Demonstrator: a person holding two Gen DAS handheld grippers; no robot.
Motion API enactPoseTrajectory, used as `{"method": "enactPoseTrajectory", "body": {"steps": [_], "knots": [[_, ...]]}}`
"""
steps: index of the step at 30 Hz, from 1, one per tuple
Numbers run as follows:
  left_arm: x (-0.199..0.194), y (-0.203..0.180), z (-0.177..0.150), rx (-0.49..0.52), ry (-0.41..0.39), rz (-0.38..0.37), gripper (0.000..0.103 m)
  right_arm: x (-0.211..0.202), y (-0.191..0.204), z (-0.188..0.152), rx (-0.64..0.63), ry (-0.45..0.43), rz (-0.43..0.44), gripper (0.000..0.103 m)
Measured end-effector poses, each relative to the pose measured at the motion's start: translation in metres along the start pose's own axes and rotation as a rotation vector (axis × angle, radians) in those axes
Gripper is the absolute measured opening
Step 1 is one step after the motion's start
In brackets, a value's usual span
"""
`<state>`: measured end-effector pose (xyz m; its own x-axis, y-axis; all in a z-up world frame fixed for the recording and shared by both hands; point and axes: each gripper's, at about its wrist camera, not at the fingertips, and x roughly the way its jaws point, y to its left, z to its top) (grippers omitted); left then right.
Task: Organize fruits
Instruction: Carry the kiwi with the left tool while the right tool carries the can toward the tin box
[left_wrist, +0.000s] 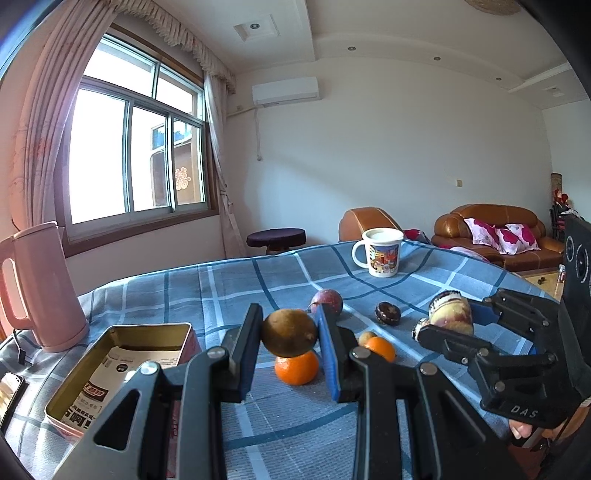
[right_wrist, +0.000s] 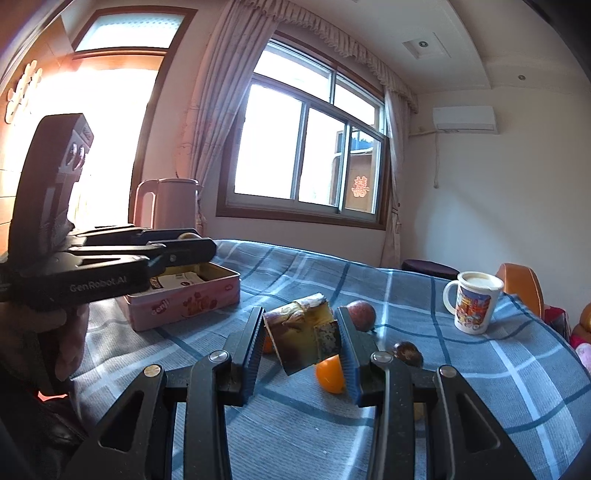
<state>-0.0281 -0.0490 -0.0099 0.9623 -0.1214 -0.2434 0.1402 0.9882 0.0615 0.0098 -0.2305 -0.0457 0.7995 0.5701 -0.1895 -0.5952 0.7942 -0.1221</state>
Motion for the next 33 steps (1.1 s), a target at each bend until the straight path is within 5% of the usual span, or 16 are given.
{"method": "enactPoseTrajectory", "body": {"steps": [33], "knots": [[0.007, 0.095, -0.005, -0.165, 0.105, 0.168, 0.031, 0.067, 0.06, 0.06, -0.115, 0.102, 0.136, 0.04]]}}
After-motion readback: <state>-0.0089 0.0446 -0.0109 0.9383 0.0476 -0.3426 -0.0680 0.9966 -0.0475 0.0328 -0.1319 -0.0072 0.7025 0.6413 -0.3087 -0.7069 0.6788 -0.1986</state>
